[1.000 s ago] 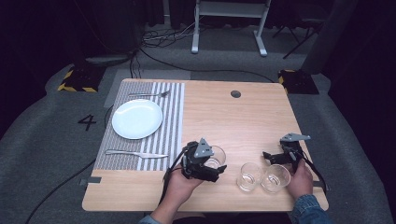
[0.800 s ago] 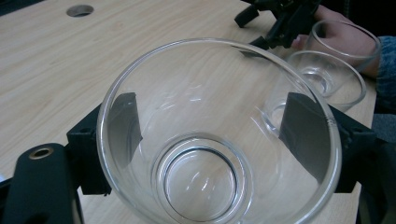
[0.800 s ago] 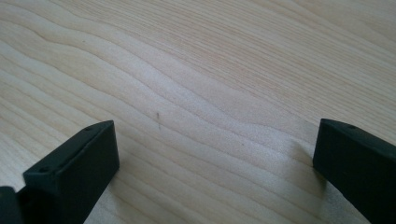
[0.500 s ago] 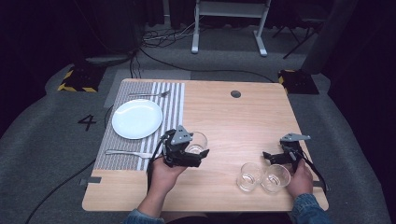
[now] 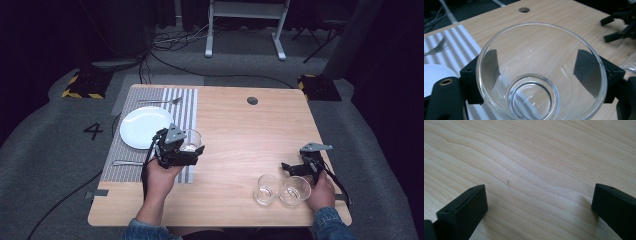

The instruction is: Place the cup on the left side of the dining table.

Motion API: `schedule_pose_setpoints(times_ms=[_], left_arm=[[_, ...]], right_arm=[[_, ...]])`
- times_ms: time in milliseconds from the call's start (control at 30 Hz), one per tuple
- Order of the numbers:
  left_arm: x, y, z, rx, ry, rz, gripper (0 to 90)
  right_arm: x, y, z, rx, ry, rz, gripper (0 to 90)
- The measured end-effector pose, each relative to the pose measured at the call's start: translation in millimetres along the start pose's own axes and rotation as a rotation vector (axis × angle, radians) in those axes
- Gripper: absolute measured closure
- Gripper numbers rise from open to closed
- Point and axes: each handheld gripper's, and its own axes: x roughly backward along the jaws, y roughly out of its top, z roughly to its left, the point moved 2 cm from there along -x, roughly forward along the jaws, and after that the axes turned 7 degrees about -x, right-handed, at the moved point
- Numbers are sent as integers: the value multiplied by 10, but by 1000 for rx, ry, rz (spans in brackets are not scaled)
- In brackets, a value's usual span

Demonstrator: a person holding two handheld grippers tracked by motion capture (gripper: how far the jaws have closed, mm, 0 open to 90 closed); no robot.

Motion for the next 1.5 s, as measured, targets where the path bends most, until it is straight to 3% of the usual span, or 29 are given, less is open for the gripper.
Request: schedule_pose_setpoints(times_ms=[100,433,567,667,867,1000,1233,1500], left_arm=[[27,-18,74,0,34,13,184],[41,-221,452,104,67,13,184],[0,-302,577,123,107,36,184],[-33,-350,637,143,106,40,184],[-117,-462,702,152,145,60,184],[-183,-522,748,191,115,50,184],[-330,-602,759,192,111,102,184],[-417,-629,748,197,108,118,184]], right_arm=[[0,0,1,-1,0,0,4],[-1,1,-1,-4,-3,0,4],[0,2,-1,-7,-5,0,4],[0,2,-2,-7,-6,0,4],[-1,2,-4,-7,-8,-1,4],[-1,2,-4,-7,-8,0,4],[-1,2,-3,-7,-8,0,4],[-3,4,-2,-12,-9,-1,4]])
